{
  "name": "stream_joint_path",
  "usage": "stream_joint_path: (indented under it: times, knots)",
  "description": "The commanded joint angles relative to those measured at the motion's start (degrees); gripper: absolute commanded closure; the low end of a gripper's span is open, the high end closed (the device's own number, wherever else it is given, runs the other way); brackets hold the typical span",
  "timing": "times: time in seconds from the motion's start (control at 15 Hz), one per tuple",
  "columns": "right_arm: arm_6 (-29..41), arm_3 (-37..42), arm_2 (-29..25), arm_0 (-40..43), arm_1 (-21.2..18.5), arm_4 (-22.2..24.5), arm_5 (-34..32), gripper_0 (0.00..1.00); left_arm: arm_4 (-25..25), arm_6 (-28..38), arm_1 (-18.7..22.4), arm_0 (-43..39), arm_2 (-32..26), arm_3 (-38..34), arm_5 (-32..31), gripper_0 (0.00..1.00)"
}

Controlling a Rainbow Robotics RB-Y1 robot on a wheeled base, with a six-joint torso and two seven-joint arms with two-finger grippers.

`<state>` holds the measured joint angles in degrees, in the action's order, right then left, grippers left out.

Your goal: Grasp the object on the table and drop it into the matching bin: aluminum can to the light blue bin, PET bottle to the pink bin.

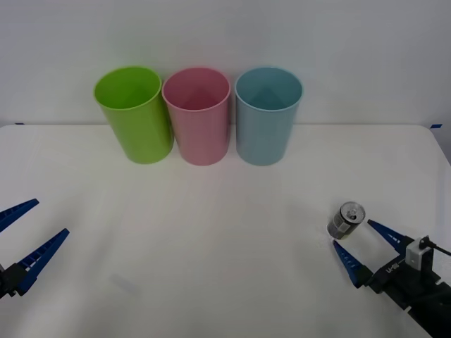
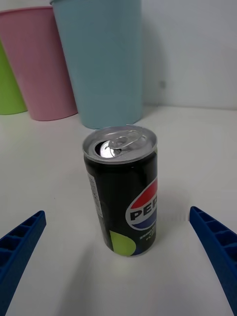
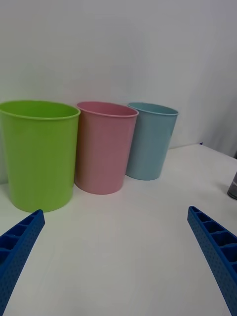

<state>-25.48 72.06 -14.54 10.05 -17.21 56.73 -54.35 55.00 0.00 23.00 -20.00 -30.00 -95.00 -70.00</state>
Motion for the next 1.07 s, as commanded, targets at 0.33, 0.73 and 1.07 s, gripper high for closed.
stream_joint_path:
  times: [0.33, 0.73, 1.07]
  knots:
    - [-0.9, 0.0, 2.1, -3.4, 2.4, 1.5, 6.5, 0.00, 0.0, 0.0, 0.0, 0.0, 0.0, 0.0, 0.0, 0.00]
    - [-1.5, 0.0, 4.4, -4.9, 2.8, 1.5, 10.2, 0.00, 0.0, 0.0, 0.0, 0.0, 0.0, 0.0, 0.0, 0.00]
    - [-1.9, 0.0, 4.7, -5.2, 2.8, 1.5, 10.7, 0.00, 0.0, 0.0, 0.0, 0.0, 0.0, 0.0, 0.0, 0.00]
